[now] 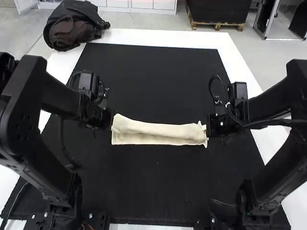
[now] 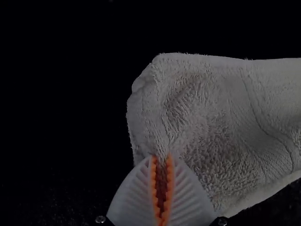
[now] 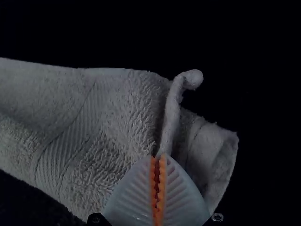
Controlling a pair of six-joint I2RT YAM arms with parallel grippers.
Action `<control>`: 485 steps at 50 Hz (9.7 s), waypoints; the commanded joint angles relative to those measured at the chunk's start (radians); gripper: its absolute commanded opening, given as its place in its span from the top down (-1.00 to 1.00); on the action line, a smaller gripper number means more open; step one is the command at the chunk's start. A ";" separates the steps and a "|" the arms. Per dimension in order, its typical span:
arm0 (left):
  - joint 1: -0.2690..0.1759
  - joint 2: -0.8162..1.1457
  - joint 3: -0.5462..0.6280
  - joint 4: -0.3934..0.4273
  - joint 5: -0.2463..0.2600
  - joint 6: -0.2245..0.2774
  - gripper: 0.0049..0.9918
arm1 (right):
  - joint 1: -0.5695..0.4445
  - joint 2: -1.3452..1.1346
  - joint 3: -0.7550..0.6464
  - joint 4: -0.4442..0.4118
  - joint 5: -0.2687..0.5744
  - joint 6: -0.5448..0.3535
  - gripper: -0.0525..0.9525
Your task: Fold the towel.
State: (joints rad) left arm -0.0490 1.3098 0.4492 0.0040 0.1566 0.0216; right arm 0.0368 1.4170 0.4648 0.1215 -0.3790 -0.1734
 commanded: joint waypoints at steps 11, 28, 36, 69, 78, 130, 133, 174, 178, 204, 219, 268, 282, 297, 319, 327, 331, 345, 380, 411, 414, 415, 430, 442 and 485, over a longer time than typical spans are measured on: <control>-0.002 0.011 -0.069 0.093 -0.058 0.032 0.88 | -0.015 0.049 -0.051 0.038 0.031 -0.071 0.93; -0.002 0.036 -0.083 0.136 -0.066 0.041 -0.89 | -0.015 0.060 -0.060 0.102 0.086 -0.086 -0.15; 0.003 0.032 -0.084 0.151 -0.065 0.041 -0.95 | -0.018 0.059 -0.049 0.101 0.089 -0.084 -0.36; 0.005 0.025 -0.053 0.194 -0.049 0.031 -0.95 | -0.017 0.119 -0.028 0.153 0.104 -0.086 -0.57; 0.009 0.008 -0.021 0.180 -0.049 0.026 -0.95 | -0.017 0.151 -0.018 0.181 0.104 -0.087 -0.57; 0.242 -0.066 0.114 0.033 -0.032 0.040 -0.95 | -0.103 -0.027 0.054 -0.068 0.005 -0.100 0.94; 0.241 -0.066 0.114 0.033 -0.032 0.040 -0.95 | -0.100 -0.039 0.063 -0.091 -0.023 -0.095 0.94; 0.239 -0.041 0.095 0.051 -0.034 0.032 -0.95 | 0.469 0.120 0.224 0.056 -0.046 0.193 0.93; 0.239 -0.041 0.088 0.057 -0.035 0.032 -0.95 | 0.509 0.154 0.250 0.067 -0.047 0.196 0.93; 0.244 -0.041 0.055 0.085 -0.038 0.031 -0.94 | 0.744 0.379 0.411 0.193 -0.046 0.219 0.93; 0.244 -0.040 0.051 0.094 -0.038 0.031 -0.95 | 0.779 0.494 0.534 0.207 -0.046 0.221 0.93; 0.245 -0.041 0.051 0.108 -0.034 0.032 -0.94 | 0.761 0.496 0.612 0.274 -0.067 0.279 -0.46; 0.244 -0.041 0.051 0.110 -0.034 0.032 -0.94 | 0.655 0.408 0.545 0.354 -0.100 0.328 0.93; 0.244 -0.041 0.052 0.122 -0.035 0.032 -0.94 | 0.646 0.399 0.463 0.340 -0.093 0.324 0.93; 0.245 -0.041 0.051 0.126 -0.034 0.031 -0.94 | 0.660 0.408 0.373 0.354 -0.084 0.308 0.93; 0.244 -0.041 0.051 0.128 -0.032 0.031 -0.94 | 0.670 0.419 0.353 0.356 -0.084 0.298 0.93; 0.245 -0.041 0.051 0.128 -0.032 0.029 -0.94 | 0.680 0.433 0.351 0.356 -0.084 0.293 0.93; 0.245 -0.041 0.051 0.128 -0.029 0.028 -0.94 | 0.736 0.494 0.365 0.382 -0.083 0.296 0.93; 0.247 -0.050 0.085 0.111 -0.012 0.021 -0.94 | 0.755 0.591 0.406 0.451 -0.084 0.301 0.93; 0.236 -0.184 0.525 -0.164 -0.002 -0.077 -0.94 | 0.405 -0.050 0.598 0.144 -0.130 0.359 0.93; 0.232 -0.213 0.546 -0.176 0.008 -0.077 -0.94 | 0.330 -0.130 0.600 0.145 -0.152 0.388 0.93; 0.230 -0.221 0.551 -0.177 0.011 -0.078 -0.94 | 0.302 -0.159 0.600 0.145 -0.155 0.397 0.93; 0.106 -0.440 0.545 -0.174 0.064 -0.106 -0.94 | -0.011 -0.547 0.433 0.271 -0.293 0.621 0.93; 0.023 -0.649 0.410 -0.085 0.060 -0.130 -0.93 | -0.143 -0.840 0.236 0.379 -0.380 0.753 0.93; 0.067 -1.314 -0.141 0.271 -0.049 0.054 -0.93 | -0.170 -1.412 -0.094 0.256 0.008 0.468 -0.68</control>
State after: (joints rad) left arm 0.0097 0.0010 0.3592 0.2375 0.1192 -0.0212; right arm -0.1329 0.0074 0.4141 0.4030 -0.5037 0.5079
